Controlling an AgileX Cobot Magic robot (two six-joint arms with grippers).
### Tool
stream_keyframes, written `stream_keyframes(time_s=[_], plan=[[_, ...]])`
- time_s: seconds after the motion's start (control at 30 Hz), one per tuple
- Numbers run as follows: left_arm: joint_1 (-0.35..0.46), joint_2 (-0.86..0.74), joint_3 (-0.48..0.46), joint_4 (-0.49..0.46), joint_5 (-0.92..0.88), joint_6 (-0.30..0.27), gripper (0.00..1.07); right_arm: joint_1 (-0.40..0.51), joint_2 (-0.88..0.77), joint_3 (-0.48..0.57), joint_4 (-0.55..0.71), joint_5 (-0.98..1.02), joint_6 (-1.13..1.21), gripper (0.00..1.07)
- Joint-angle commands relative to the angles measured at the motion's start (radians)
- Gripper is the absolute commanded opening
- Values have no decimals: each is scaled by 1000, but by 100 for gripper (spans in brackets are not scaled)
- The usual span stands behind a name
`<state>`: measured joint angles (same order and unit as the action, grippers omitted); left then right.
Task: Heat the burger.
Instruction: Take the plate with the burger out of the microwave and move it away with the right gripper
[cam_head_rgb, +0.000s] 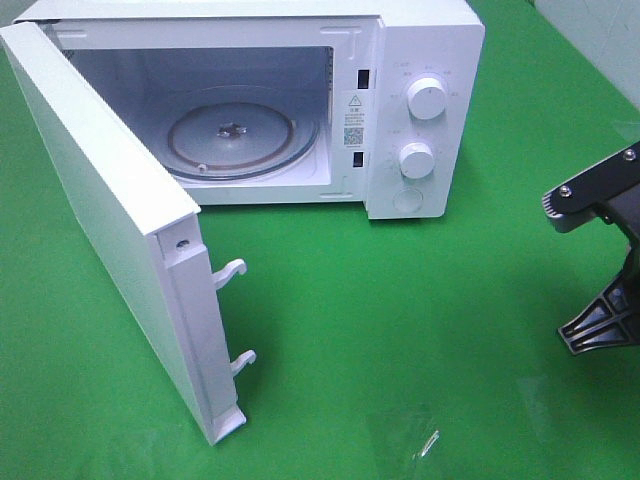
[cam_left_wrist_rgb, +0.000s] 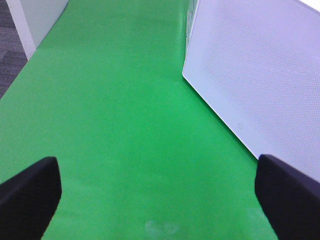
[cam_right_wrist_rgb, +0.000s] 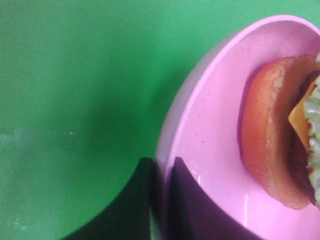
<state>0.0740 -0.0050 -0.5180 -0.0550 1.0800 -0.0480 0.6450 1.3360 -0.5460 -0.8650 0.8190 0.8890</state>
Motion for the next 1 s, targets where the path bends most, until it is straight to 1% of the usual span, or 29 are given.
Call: stream_keyframes(time_s=[0.03, 0.17, 0.27, 0.37, 0.5, 0.6, 0.8, 0.9, 1.0], plan=[[2, -16, 1, -6, -17, 0, 100, -5, 24, -10, -82, 23, 25, 0], [2, -16, 1, -6, -17, 0, 100, -39, 64, -10, -97, -13, 53, 0], [2, -16, 1, -6, -17, 0, 100, -81, 105, -10, -101, -55, 54, 0], [2, -16, 1, -6, -17, 0, 100, -99, 125, -10, -108, -71, 55, 0], [2, -16, 1, -6, -17, 0, 100, -142, 163, -10, -139, -103, 90, 0], [2, -16, 1, -6, -17, 0, 100, -154, 178, -10, -145, -106, 96, 0], [2, -16, 1, -6, -17, 0, 100, -216, 223, -9, -150, -156, 107, 0], [2, -16, 1, -6, -17, 0, 100, -228, 231, -9, -157, -162, 117, 0], [2, -16, 1, -6, -17, 0, 100, -260, 256, 1, -195, -194, 151, 0]])
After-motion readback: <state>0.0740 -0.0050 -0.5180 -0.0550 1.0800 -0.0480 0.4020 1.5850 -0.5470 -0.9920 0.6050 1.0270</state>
